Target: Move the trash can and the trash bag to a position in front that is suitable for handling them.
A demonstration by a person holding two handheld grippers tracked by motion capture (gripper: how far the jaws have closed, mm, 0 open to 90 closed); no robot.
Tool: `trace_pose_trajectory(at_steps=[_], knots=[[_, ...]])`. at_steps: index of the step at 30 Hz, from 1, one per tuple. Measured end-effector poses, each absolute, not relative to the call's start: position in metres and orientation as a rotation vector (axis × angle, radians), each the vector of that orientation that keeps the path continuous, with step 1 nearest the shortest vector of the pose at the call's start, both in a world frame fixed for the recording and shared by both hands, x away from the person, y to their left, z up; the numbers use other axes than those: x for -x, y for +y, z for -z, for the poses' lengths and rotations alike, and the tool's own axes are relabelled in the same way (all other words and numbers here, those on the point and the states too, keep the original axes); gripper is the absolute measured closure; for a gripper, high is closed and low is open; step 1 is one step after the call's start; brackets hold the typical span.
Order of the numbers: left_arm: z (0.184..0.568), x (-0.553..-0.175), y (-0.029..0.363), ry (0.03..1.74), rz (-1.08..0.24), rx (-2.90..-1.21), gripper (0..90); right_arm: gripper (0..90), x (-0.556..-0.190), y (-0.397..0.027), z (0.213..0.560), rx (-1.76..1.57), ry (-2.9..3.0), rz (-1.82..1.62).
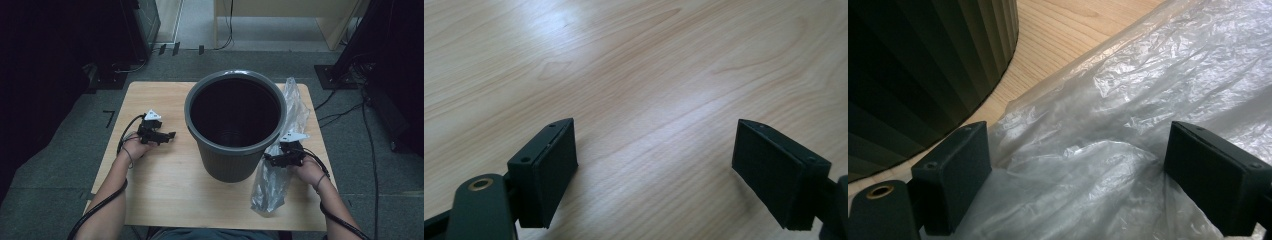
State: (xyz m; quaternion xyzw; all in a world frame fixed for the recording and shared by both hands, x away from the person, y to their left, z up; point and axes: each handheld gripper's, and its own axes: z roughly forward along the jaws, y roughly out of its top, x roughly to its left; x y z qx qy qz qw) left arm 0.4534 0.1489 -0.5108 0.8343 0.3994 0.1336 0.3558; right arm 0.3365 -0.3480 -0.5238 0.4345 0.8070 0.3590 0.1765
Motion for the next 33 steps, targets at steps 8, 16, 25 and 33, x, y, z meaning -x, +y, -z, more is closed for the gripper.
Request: trace_pose_trajectory(at_steps=[8,16,25,33], knots=[[0.491,-0.462,0.142,1.030,-0.302,-2.209,17.3,11.3,-0.336,-0.348,0.524,-1.230,2.285,-1.016],[0.461,-0.455,0.125,0.932,-0.278,-2.229,17.6,11.4,-0.336,-0.348,0.524,-1.230,2.285,-1.016],[0.438,-0.448,0.120,0.914,-0.245,-2.226,17.7,11.4,-0.336,-0.348,0.524,-1.230,2.285,-1.016],[0.423,-0.450,0.120,0.884,-0.222,-2.233,17.7,11.4,-0.336,-0.348,0.524,-1.230,2.285,-1.016]])
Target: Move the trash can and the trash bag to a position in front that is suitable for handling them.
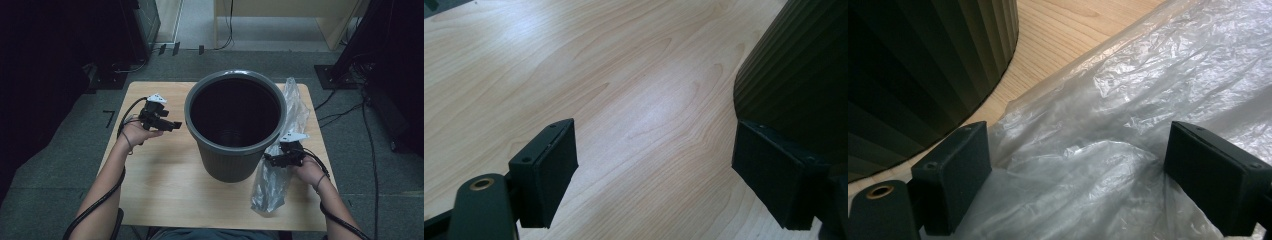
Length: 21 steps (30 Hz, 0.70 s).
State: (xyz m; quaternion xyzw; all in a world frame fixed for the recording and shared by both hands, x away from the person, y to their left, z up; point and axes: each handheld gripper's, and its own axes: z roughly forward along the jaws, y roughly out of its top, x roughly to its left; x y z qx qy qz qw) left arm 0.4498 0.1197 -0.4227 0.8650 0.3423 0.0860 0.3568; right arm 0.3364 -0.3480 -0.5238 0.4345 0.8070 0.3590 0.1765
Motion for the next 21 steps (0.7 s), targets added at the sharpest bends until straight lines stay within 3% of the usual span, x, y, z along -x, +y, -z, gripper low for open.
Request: trace_pose_trajectory(at_steps=[5,7,21], knots=[[0.408,-0.452,0.122,0.882,-0.225,-2.215,18.0,11.4,-0.336,-0.348,0.524,-1.230,2.285,-1.016],[0.403,-0.452,0.122,0.883,-0.220,-2.209,24.5,11.4,-0.336,-0.348,0.524,-1.230,2.285,-1.016],[0.375,-0.457,0.112,0.804,-0.226,-2.225,24.5,11.3,-0.336,-0.348,0.524,-1.230,2.285,-1.016]])
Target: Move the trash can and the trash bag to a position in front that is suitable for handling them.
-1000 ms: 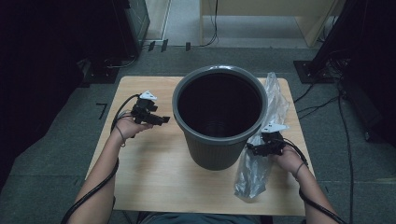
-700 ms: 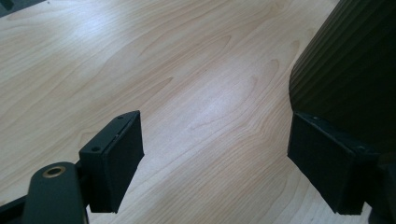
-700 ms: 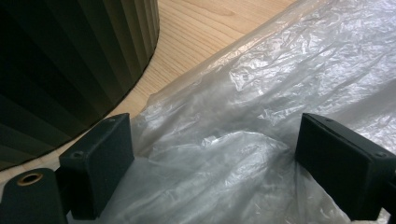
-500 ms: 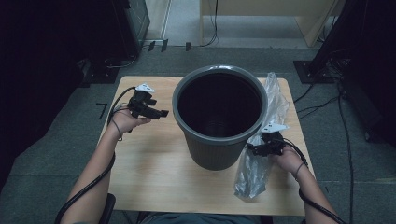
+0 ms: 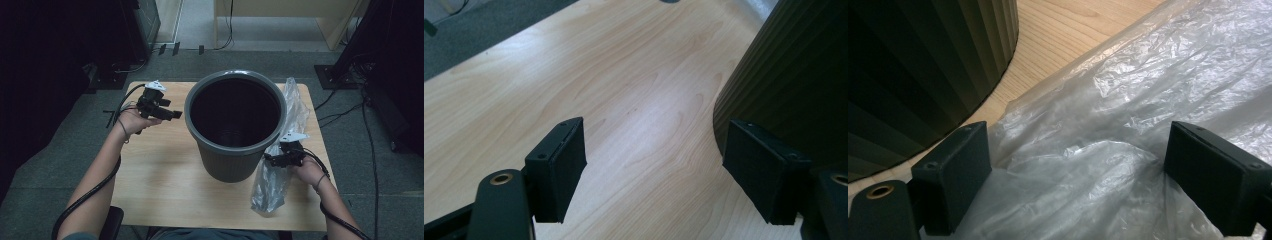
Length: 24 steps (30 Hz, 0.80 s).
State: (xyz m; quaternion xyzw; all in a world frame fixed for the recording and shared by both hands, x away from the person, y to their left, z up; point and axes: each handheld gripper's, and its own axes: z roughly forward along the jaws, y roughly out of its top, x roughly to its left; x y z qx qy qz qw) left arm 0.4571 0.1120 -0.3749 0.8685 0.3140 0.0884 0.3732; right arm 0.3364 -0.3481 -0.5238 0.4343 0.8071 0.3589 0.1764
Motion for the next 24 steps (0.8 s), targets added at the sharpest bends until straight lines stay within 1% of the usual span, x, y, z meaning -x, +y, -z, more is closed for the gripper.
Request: trace_pose_trajectory(at_steps=[5,10,14,18,24], knots=[[0.363,-0.455,0.109,0.765,-0.259,-2.205,25.7,11.4,-0.336,-0.348,0.524,-1.230,2.285,-1.017],[0.355,-0.457,0.107,0.767,-0.249,-2.208,25.6,11.4,-0.336,-0.348,0.524,-1.230,2.285,-1.017],[0.347,-0.463,0.106,0.795,-0.201,-2.220,26.0,11.4,-0.336,-0.348,0.524,-1.230,2.285,-1.017],[0.342,-0.468,0.106,0.819,-0.196,-2.202,26.2,11.4,-0.336,-0.348,0.524,-1.226,2.286,-1.017],[0.334,-0.470,0.104,0.805,-0.199,-2.196,26.9,11.4,-0.336,-0.348,0.524,-1.227,2.286,-1.017]])
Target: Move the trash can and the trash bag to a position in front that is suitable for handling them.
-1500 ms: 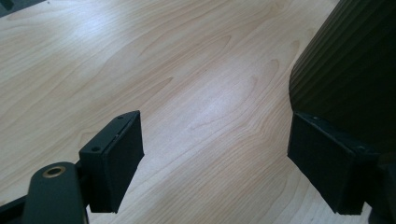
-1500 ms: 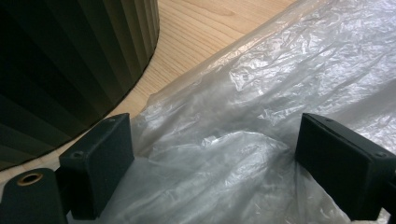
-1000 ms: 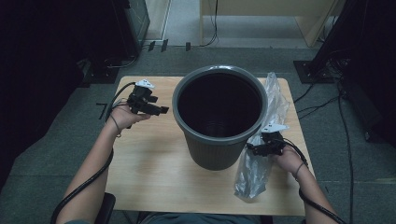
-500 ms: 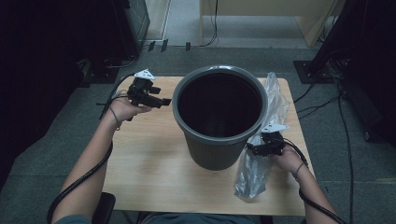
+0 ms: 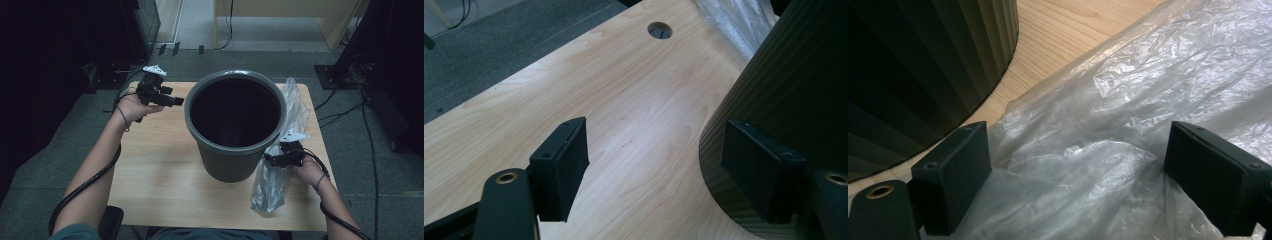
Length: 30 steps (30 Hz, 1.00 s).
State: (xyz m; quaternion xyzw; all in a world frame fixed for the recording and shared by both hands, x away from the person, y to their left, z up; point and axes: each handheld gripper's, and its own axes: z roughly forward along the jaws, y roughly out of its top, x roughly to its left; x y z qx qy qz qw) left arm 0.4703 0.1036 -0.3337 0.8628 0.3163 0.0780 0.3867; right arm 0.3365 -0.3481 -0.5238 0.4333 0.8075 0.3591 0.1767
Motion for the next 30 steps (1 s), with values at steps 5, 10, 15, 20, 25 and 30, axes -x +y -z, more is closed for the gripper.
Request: trace_pose_trajectory(at_steps=[5,10,15,20,25,30], knots=[[0.327,-0.471,0.103,0.806,-0.159,-2.198,32.0,11.4,-0.336,-0.348,0.524,-1.226,2.285,-1.016],[0.317,-0.472,0.101,0.776,-0.185,-2.204,32.0,11.3,-0.336,-0.348,0.524,-1.227,2.285,-1.016],[0.305,-0.476,0.100,0.772,-0.195,-2.197,32.1,11.3,-0.336,-0.348,0.524,-1.227,2.285,-1.016],[0.294,-0.479,0.097,0.764,-0.205,-2.192,32.3,11.3,-0.336,-0.348,0.524,-1.227,2.285,-1.016],[0.283,-0.482,0.095,0.758,-0.209,-2.178,32.7,11.4,-0.336,-0.348,0.524,-1.227,2.286,-1.017],[0.271,-0.483,0.090,0.746,-0.220,-2.171,32.8,11.3,-0.336,-0.348,0.524,-1.227,2.286,-1.017]])
